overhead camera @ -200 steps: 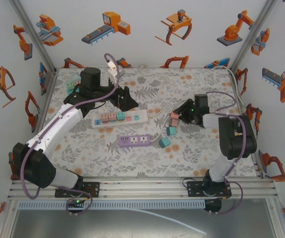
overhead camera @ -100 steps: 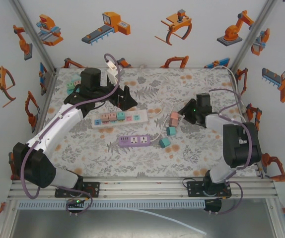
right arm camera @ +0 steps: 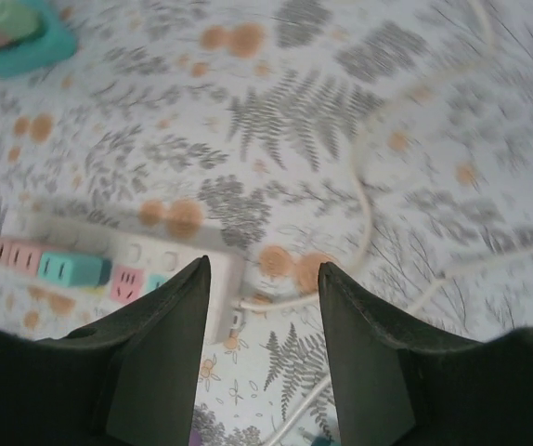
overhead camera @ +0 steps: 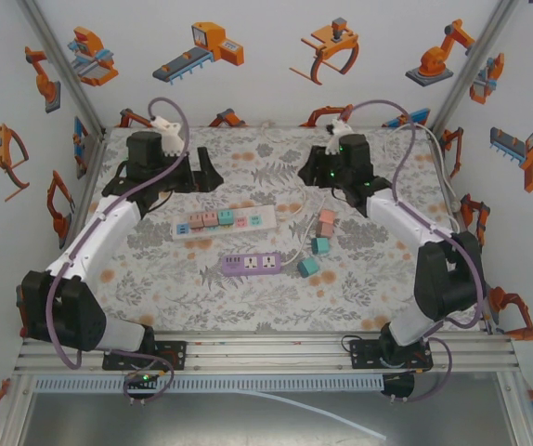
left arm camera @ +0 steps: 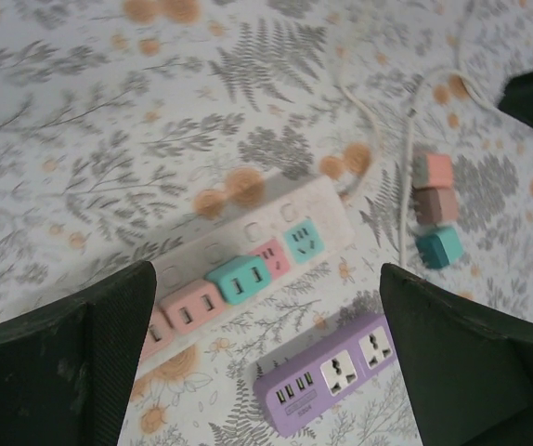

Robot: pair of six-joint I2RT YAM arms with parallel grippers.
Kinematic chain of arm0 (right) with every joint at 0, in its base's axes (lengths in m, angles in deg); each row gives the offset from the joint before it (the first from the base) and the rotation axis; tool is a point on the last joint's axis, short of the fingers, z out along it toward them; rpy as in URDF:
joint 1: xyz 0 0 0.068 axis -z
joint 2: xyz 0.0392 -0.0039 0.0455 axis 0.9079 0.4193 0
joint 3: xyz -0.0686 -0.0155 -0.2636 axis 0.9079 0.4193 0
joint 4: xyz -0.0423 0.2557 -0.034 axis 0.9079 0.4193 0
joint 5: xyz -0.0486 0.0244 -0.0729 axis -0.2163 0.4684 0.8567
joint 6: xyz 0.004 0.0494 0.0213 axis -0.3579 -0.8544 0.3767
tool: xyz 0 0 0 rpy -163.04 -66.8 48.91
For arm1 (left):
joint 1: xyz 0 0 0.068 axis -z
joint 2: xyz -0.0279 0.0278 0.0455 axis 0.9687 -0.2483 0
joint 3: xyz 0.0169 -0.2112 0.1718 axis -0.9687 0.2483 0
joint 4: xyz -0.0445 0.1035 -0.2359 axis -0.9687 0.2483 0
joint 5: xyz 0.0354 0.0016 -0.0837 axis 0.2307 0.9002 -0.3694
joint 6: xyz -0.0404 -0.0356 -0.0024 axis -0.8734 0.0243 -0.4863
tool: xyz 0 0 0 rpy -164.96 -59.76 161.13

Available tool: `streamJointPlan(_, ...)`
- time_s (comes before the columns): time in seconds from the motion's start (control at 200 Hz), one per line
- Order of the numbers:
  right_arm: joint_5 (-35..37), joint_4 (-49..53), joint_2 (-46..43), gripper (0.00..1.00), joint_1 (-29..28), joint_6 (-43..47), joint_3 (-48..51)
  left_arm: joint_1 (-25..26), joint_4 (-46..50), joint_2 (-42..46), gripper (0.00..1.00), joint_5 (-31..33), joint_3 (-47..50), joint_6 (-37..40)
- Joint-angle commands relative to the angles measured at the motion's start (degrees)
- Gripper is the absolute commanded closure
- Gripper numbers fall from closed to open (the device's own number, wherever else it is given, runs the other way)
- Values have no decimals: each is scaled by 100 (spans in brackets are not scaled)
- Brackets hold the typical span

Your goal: Pull the plug off the socket

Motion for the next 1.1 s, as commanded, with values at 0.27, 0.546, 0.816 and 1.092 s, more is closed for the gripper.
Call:
streamJointPlan(0.27,-1848,747,1275,48,-1223,4117,-1531,-967,995,327,0,1098,336,-1774)
streamJointPlan(0.546,-2273,2368,2455,45,-1900,5931,-2885,-1240,1737,-237,0,1355,159,-1752)
streamJointPlan(0.816,-2440,2645,3078,45,-2058,6192,-3360,-1250,1587,-431,3,1351,405,-1846)
streamJointPlan(1.092,-2423,2814,3615,49,-2089,6189,-3895,-1250,1512,-738,12,1298,497,-1842)
